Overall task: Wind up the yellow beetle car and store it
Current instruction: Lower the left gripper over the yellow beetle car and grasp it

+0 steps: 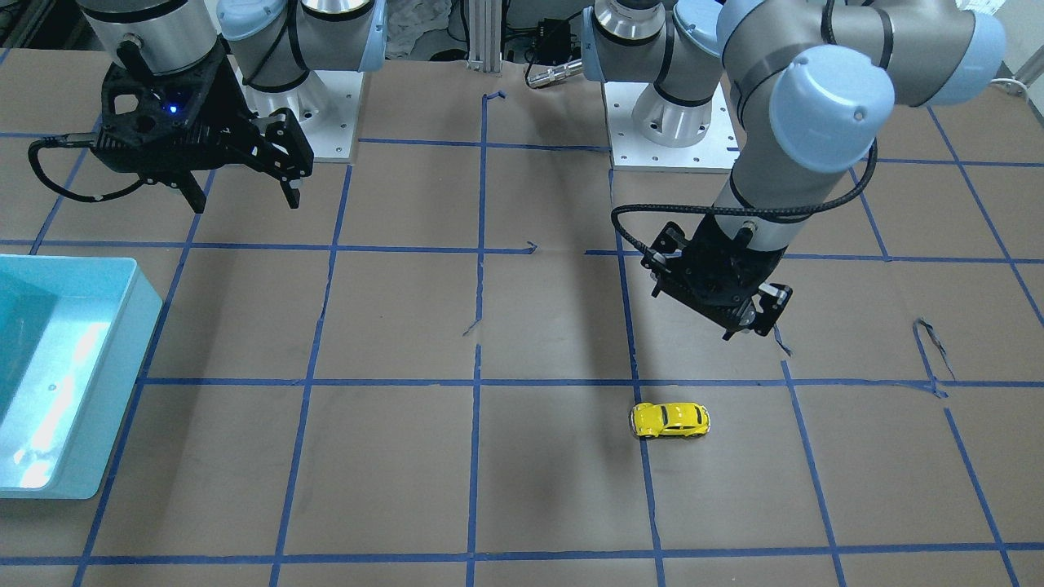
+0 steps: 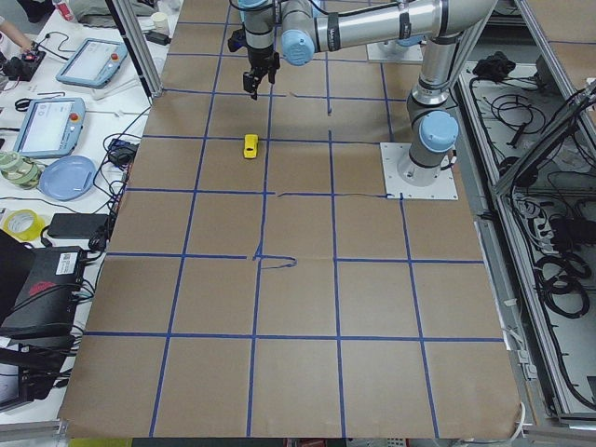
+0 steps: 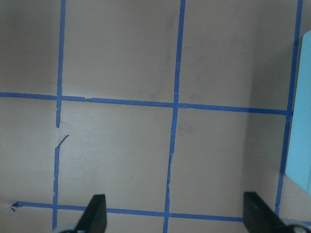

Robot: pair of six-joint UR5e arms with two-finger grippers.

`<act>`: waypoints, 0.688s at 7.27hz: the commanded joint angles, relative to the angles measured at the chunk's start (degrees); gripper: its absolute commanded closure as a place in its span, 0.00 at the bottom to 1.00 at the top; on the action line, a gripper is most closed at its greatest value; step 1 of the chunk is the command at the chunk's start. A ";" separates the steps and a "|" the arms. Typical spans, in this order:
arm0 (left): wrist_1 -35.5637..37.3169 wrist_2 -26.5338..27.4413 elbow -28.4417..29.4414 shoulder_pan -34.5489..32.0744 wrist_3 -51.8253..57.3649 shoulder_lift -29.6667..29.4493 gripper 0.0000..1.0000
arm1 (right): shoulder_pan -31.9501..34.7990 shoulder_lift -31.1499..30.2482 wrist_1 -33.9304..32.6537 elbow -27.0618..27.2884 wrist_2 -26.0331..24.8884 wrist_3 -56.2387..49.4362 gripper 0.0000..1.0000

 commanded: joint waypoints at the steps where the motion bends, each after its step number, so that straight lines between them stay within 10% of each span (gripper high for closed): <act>1: 5.33 0.33 0.57 0.04 22.00 -4.93 0.00 | 0.06 0.00 0.00 0.00 0.03 0.00 0.00; 5: 14.90 5.33 -1.26 0.13 47.51 -10.11 0.00 | 0.06 0.00 0.00 0.00 0.03 0.00 0.00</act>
